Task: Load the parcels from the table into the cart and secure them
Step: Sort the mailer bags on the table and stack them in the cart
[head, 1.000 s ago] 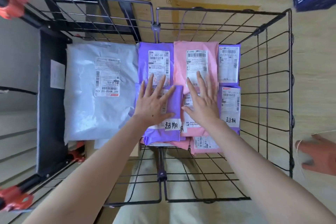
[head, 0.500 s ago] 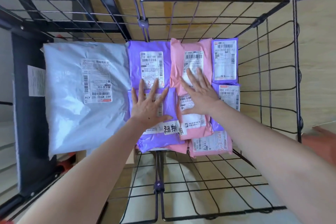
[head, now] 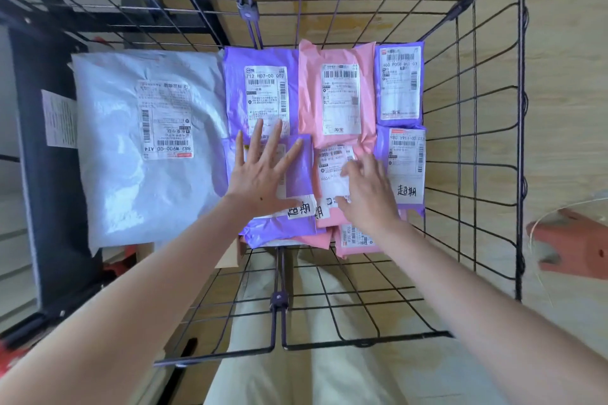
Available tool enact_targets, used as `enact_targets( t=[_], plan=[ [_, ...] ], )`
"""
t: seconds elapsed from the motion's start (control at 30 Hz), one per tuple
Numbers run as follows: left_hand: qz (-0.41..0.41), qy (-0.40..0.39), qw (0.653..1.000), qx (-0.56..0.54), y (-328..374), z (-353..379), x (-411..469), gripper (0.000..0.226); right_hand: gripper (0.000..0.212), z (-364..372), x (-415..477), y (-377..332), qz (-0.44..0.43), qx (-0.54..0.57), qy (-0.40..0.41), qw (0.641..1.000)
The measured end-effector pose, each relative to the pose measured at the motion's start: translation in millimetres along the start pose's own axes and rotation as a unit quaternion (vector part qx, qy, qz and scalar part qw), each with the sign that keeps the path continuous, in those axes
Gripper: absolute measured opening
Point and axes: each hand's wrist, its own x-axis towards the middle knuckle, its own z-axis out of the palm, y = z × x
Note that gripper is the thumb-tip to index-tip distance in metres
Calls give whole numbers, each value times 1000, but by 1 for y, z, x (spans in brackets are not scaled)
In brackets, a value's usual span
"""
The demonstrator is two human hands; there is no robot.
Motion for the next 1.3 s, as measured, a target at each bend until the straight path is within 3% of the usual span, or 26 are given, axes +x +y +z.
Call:
enact_targets(
  t=[0.07,0.13,0.2,0.3,0.37,0.6,0.73,0.8,0.93,1.0,1.13,1.2,1.3],
  plan=[
    [41,27,999,10,5,4,-10,121,21,4,-17,1,150,124,-157,968],
    [68,8,997,31,11,10,-19,126,20,16,-26,3,205,169,-314,912],
    [81,-23,995,61,18,17,-24,133,25,36,-27,0,245,193,-392,866],
    [73,-52,992,86,24,22,-26,137,25,72,-21,-4,369,321,-403,773],
    [68,-56,992,95,26,22,-26,138,14,81,-17,-10,430,396,-402,705],
    [81,-65,991,89,19,17,-23,144,12,73,-16,6,483,531,-329,613],
    [80,-77,989,101,18,14,-20,144,11,59,-16,11,449,547,-306,636],
    [83,-74,989,102,19,14,-18,144,4,53,-18,13,416,501,-332,683],
    [76,-54,993,76,18,12,-19,135,35,23,-11,23,325,299,-404,801],
    [69,-32,996,45,18,11,-20,126,34,-1,-7,24,279,190,-431,837],
    [40,-31,999,15,21,1,-18,116,23,-45,-8,20,268,141,-483,822],
    [12,-35,999,1,23,-4,-17,116,17,-55,-7,18,245,153,-427,857],
    [-42,-62,997,-22,27,-6,-17,121,22,-50,-4,18,189,132,-164,959]
  ],
)
